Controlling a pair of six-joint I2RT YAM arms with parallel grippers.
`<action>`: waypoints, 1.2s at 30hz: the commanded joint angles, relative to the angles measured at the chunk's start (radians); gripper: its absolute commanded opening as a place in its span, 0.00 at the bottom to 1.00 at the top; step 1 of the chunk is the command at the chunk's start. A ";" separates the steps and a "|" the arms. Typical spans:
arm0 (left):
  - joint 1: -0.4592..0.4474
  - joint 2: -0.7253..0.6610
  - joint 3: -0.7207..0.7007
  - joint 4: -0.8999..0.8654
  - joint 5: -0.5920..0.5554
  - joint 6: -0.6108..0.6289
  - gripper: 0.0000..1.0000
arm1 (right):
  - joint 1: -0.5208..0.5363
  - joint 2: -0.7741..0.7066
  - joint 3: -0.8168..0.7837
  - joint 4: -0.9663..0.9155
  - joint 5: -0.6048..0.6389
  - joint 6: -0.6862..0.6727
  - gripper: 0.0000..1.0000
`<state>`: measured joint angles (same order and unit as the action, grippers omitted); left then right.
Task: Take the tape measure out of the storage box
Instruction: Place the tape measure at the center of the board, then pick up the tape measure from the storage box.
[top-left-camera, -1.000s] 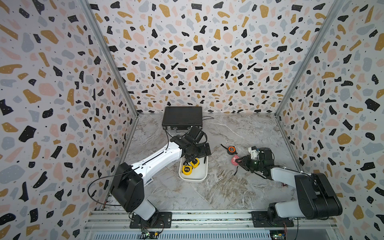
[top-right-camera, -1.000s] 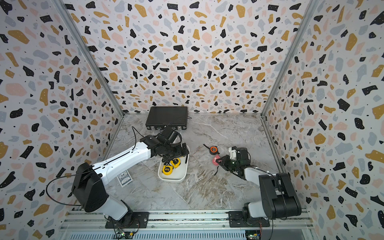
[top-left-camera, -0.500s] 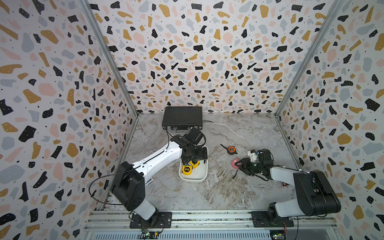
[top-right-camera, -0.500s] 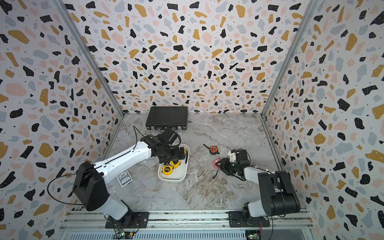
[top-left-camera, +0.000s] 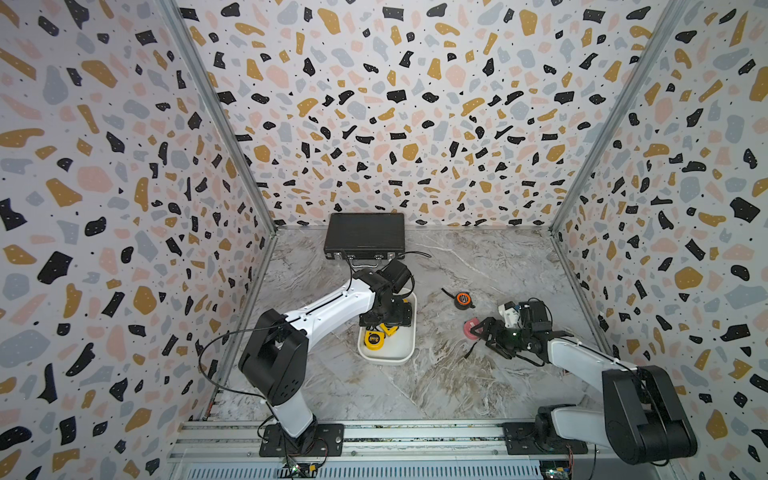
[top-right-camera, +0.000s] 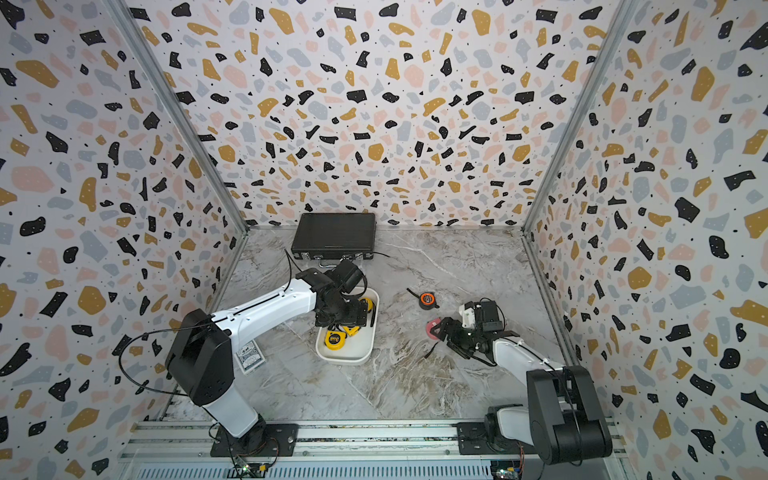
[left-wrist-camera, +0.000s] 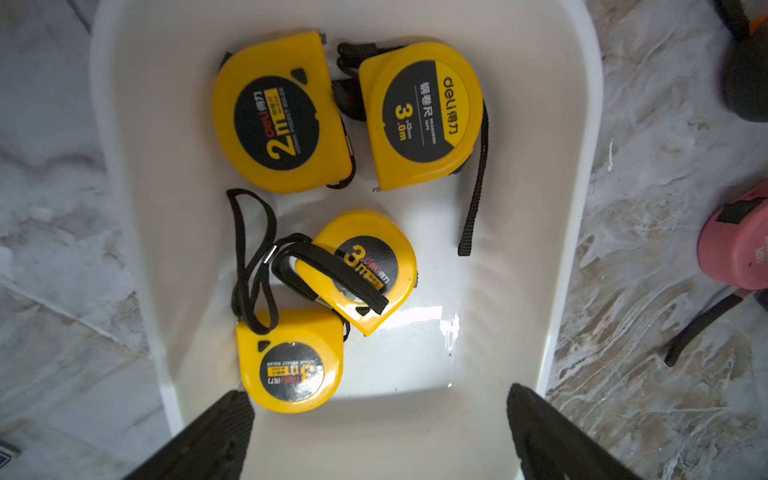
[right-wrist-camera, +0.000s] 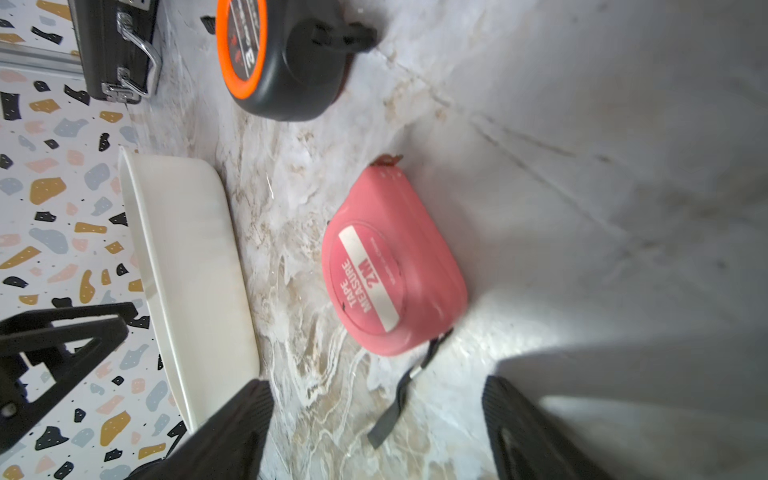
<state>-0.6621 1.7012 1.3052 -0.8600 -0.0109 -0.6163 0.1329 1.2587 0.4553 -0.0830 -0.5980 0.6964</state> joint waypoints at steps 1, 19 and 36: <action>0.002 0.021 0.019 0.003 -0.007 -0.002 0.99 | -0.003 -0.058 0.043 -0.114 0.030 -0.042 0.87; 0.003 0.129 0.034 0.080 -0.020 -0.119 0.83 | -0.003 -0.143 0.086 -0.202 0.047 -0.072 0.88; 0.002 0.191 0.046 0.088 -0.076 -0.120 0.79 | -0.004 -0.134 0.094 -0.190 0.042 -0.075 0.88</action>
<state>-0.6621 1.8709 1.3117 -0.7761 -0.0612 -0.7338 0.1326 1.1366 0.5140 -0.2611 -0.5591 0.6376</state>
